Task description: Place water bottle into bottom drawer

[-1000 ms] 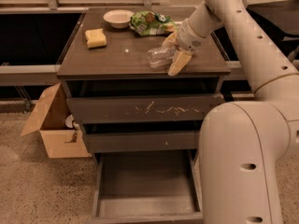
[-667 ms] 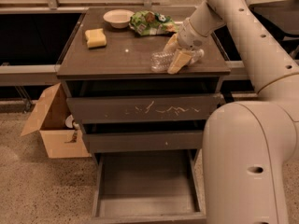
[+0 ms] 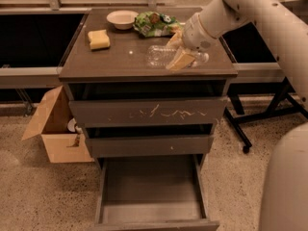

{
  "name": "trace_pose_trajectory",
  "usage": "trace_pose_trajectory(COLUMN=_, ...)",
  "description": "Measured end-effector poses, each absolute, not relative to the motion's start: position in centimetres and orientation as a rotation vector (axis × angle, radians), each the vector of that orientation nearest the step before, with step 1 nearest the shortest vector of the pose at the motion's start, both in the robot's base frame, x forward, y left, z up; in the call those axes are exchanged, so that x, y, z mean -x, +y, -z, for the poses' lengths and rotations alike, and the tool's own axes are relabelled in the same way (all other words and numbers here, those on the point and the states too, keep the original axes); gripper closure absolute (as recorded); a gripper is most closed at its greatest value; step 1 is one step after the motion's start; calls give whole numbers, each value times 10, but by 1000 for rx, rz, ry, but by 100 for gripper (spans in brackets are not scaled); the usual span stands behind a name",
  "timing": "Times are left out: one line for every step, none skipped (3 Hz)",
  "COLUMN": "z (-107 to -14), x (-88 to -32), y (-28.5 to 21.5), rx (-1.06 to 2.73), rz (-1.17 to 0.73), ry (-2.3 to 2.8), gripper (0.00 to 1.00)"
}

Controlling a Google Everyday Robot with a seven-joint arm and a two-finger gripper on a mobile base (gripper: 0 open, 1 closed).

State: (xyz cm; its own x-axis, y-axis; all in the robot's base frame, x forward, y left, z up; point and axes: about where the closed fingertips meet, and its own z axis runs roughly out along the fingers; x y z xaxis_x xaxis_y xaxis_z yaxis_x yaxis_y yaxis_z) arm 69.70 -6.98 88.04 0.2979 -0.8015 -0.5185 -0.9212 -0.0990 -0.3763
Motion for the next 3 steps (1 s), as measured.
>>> trace_pose_trajectory(z=-875, x=-653, y=-38, rx=1895, rz=-353, ry=1448, gripper=100)
trace_pose_trajectory(z=-868, x=-652, y=-35, rx=1906, rz=-367, ry=1453, gripper=100)
trace_pose_trajectory(z=-853, x=-641, y=-19, rx=1910, rz=-441, ry=1452, gripper=100)
